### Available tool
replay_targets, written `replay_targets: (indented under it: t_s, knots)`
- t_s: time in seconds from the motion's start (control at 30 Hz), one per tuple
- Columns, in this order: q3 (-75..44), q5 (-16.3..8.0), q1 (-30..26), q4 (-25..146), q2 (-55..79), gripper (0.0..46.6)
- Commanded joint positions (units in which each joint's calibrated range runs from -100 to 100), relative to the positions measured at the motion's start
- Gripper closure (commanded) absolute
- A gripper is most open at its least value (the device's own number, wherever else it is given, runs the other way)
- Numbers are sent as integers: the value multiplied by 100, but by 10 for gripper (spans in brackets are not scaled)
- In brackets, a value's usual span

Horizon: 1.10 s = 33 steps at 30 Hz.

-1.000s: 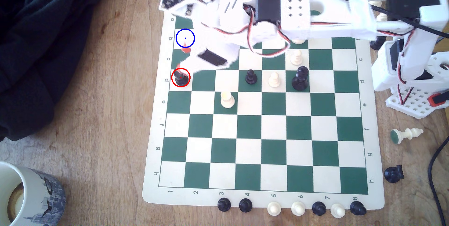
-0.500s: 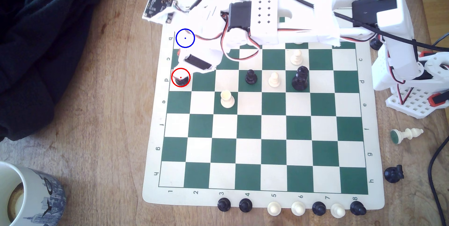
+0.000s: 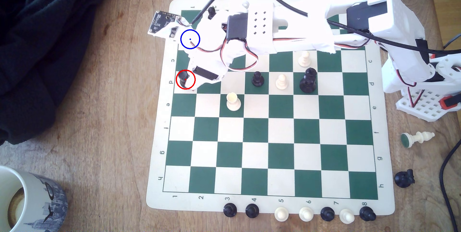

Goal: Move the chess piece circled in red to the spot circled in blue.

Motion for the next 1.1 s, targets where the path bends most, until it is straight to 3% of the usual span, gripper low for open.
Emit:
replay_targets:
  t_s: [0.0,1.07]
  knots:
    - [-545,-34,-14,-244,-120,301]
    - [-418,-44,-45,-1063,185,326]
